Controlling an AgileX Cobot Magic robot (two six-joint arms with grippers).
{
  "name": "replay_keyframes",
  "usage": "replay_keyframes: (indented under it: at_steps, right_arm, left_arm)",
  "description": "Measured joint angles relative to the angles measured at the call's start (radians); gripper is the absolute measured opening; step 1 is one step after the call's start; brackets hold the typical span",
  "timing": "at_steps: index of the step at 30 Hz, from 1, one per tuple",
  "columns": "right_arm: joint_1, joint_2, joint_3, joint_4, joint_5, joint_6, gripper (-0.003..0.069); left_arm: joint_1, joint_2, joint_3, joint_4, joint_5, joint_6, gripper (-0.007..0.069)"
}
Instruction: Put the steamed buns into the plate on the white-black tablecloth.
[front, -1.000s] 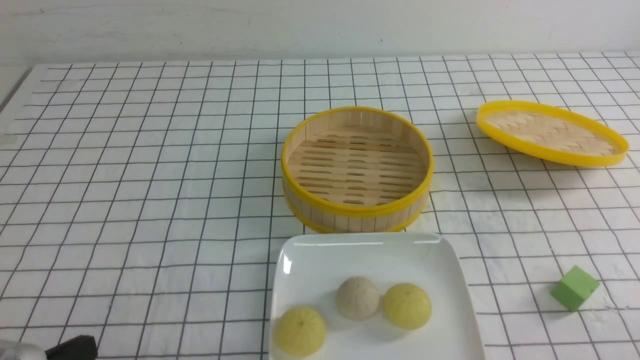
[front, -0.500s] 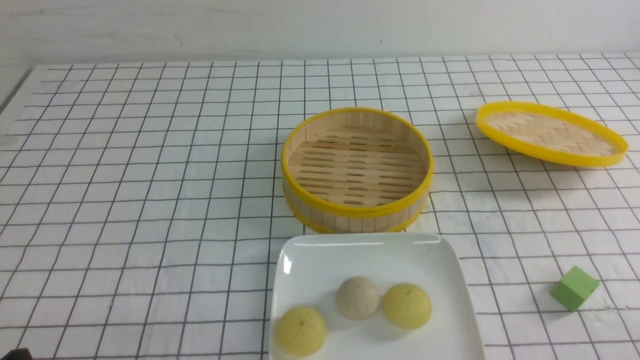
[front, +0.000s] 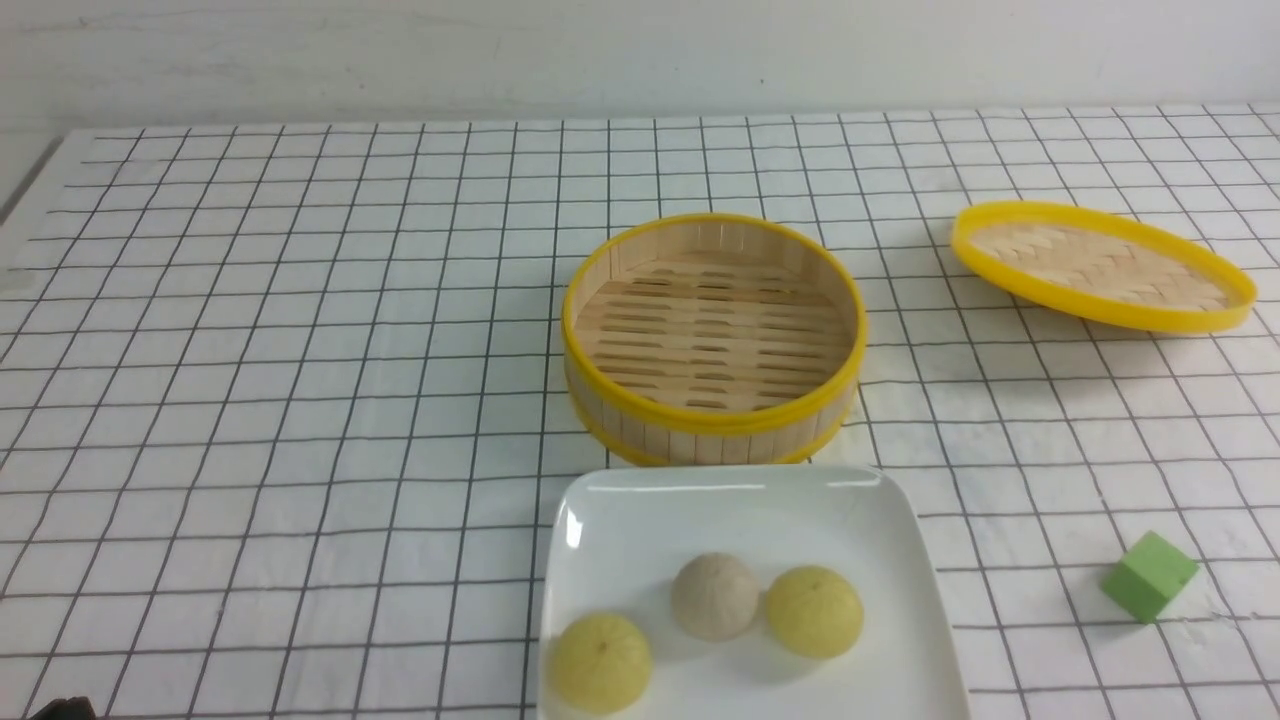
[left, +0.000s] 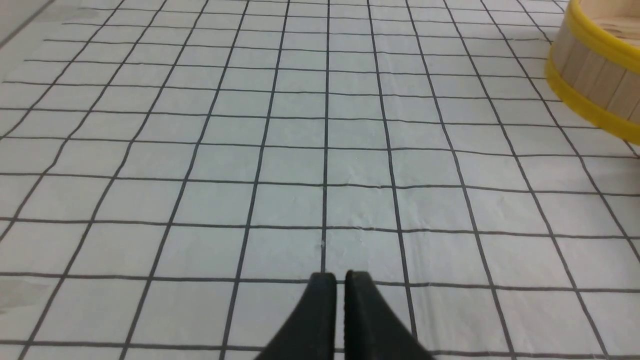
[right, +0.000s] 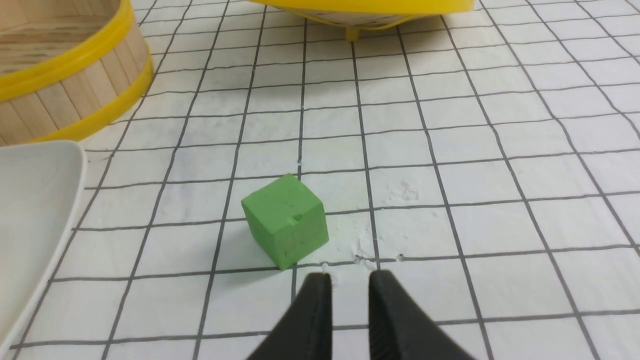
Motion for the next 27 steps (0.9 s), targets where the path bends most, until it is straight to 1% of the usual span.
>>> replay_keyframes:
  at_steps: [18, 23, 27]
  right_arm:
    - [0.0, 0.0, 0.0, -0.002, 0.0, 0.0, 0.0156]
    - [0.0, 0.0, 0.0, -0.002, 0.0, 0.0, 0.0163]
    - [0.0, 0.0, 0.0, -0.002, 0.0, 0.0, 0.0169]
  left_arm:
    - [0.001, 0.0, -0.001, 0.001, 0.004, 0.0, 0.0074]
    - [0.039, 0.0, -0.001, 0.001, 0.004, 0.0, 0.0077]
    - [0.044, 0.0, -0.001, 0.002, 0.004, 0.0, 0.0083]
